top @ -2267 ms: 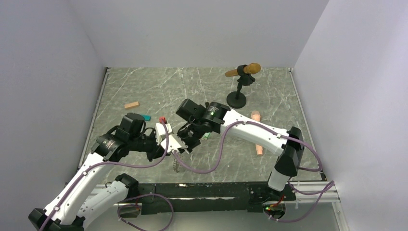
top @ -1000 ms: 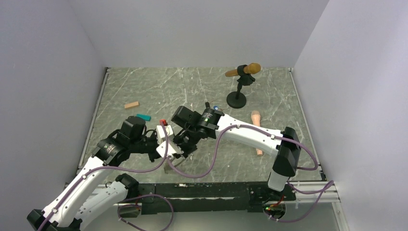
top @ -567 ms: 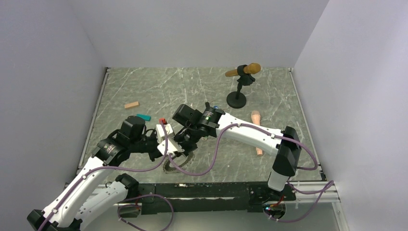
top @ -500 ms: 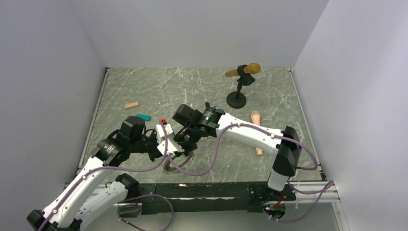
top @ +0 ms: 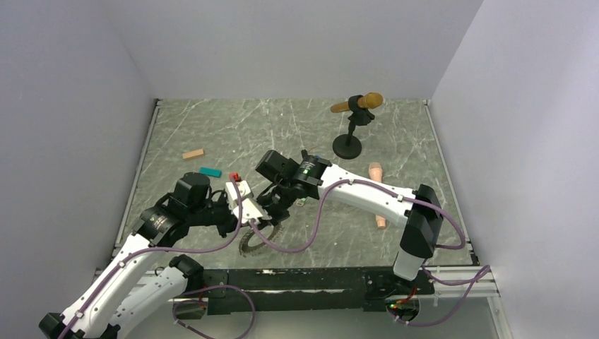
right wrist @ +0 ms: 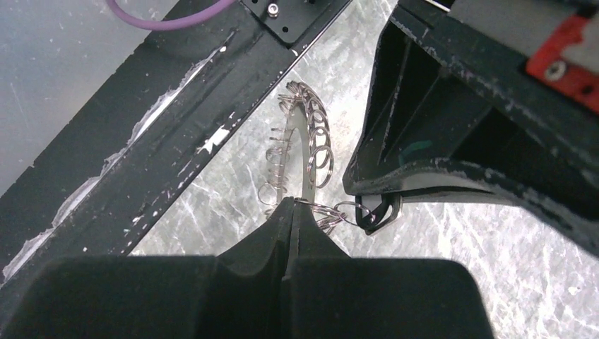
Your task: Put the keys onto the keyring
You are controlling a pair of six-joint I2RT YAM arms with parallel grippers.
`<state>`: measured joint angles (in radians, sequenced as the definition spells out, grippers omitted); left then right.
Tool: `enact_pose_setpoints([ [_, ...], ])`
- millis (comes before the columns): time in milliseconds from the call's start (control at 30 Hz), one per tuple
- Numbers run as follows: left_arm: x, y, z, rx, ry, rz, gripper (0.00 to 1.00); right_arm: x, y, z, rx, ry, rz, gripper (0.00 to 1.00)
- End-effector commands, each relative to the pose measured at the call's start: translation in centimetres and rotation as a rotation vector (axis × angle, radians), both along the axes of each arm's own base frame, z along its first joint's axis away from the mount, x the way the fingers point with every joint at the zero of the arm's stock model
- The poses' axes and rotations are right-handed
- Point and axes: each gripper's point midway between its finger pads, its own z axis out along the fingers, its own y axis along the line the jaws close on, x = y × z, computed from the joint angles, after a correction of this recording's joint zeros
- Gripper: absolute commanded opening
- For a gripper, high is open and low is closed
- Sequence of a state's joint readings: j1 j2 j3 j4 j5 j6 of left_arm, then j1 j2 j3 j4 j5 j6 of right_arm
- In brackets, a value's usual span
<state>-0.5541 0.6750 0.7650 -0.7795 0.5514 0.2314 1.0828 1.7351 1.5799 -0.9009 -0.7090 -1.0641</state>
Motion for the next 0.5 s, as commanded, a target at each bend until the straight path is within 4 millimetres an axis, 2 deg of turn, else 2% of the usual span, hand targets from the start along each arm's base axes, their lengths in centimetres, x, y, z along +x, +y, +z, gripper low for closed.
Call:
enact_pose_setpoints([
  [0,-1.0,-1.4,3.5,-0.052,-0.343,-0.287,0.0,3.9,-2.2,0.3,-0.075,0.271,-0.299,0.0],
  [467,-0.9,-1.8,4.9,-0.081,-0.389,-0.282,0.0,5.1,-2.8,1.4,-0.027,0.438,-0.336,0.0],
])
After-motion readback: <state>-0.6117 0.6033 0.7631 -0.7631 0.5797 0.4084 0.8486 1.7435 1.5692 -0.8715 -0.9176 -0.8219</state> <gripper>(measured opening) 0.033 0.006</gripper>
